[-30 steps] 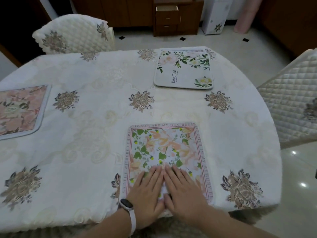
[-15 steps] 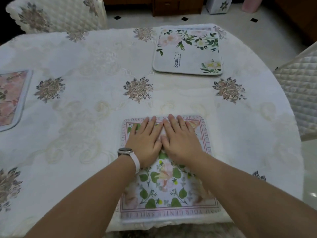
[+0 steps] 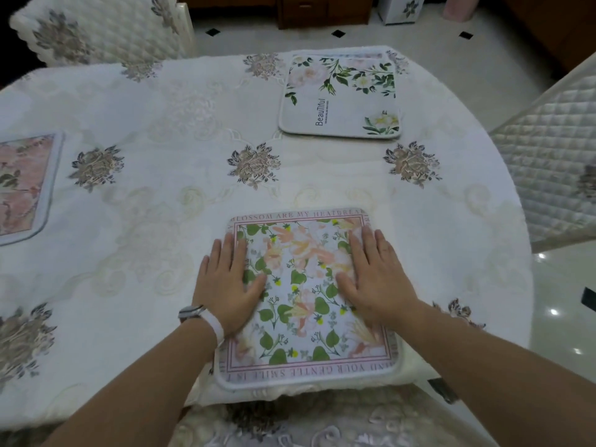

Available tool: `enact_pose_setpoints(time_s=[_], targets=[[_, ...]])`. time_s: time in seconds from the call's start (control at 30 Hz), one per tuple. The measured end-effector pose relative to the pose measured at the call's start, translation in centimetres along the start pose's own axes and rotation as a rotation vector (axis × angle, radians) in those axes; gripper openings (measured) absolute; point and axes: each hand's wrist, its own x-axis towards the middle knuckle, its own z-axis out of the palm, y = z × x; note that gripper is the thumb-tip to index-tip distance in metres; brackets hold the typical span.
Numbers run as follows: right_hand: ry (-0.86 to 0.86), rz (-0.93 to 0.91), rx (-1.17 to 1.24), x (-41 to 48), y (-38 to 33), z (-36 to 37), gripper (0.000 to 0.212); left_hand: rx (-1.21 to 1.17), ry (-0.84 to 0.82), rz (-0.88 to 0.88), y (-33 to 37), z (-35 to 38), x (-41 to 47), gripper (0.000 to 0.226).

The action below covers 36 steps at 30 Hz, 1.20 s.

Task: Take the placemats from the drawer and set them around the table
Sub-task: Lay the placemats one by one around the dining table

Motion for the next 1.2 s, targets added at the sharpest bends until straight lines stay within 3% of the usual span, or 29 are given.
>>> enact_pose_setpoints(time_s=[0.23,0.37,0.53,0.67,0.8,1.0,1.2], targets=[[-0.126,-0.203,-0.146,-6.3,0.6,0.8,0.077,0.126,-0.139,0.153,-0.5,0.6,-8.6,0.109],[-0.16,-0.252,-0.179,-9.1,1.7,0.7,0.082,0.137,-0.197,0.13,-0.8,0.2,-10.3,0.116],[-0.225,-0.194,-0.258,-12.5,3.2,-1.0,0.08,0.277,-0.284,0.195,0.5,-1.8,-11.5,0.093],[-0.294,-0.071,-0.143,-15.9,3.9,-2.8,0.086,0.168,-0.186,0.369,1.7,-3.9,-12.8,0.056],[-0.235,0.057,0.015,-18.1,3.2,-5.1,0.048,-0.073,-0.092,0.327,2.6,-4.6,-13.6,0.056],[-0.03,0.197,0.255,-17.4,1.1,-10.0,0.041,-0.143,0.001,0.412,3.9,-5.2,-13.4,0.047],[-0.067,0.173,0.305,-15.0,2.6,-12.6,0.045,-0.22,-0.038,0.364,10.1,-5.2,-13.8,0.046]])
